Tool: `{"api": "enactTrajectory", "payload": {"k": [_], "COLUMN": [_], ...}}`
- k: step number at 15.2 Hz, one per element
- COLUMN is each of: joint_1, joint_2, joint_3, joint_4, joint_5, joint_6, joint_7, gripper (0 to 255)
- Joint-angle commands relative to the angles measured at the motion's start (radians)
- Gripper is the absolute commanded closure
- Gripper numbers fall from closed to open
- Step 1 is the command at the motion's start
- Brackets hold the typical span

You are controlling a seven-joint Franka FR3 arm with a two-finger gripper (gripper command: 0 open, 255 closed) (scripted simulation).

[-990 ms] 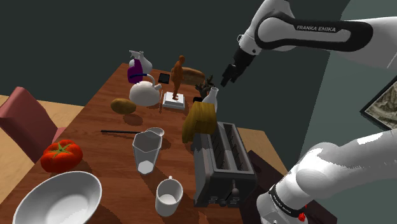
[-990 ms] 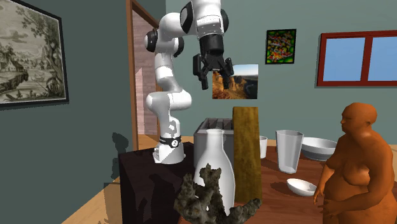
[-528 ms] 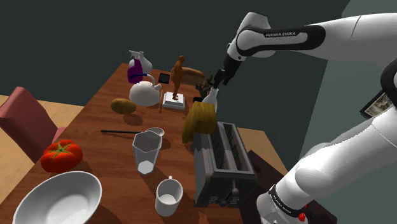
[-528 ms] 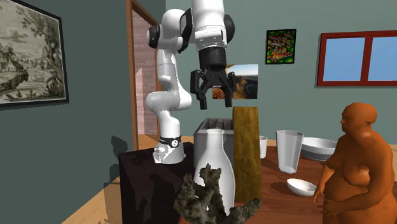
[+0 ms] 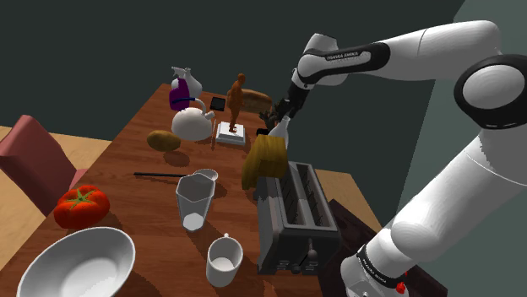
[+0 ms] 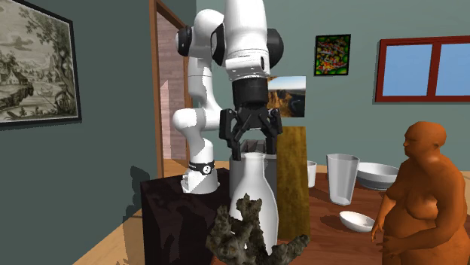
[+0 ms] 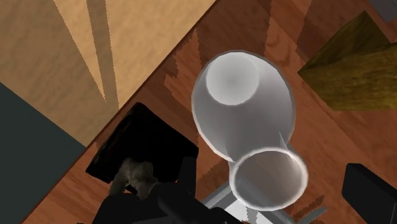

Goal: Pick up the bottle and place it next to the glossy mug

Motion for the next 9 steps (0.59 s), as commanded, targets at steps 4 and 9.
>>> {"api": "enactTrajectory", "payload": {"k": [4, 9], "joint_1": [0.000, 0.000], "joint_2": [0.037, 0.041], "joint_3": [0.000, 0.000], "joint_4": [-0.022, -0.025], "joint_5": [0.005, 0.006], "joint_6": [0.059, 0.066], "joint_7": [-0.005, -0.006], "gripper": [0, 0]}}
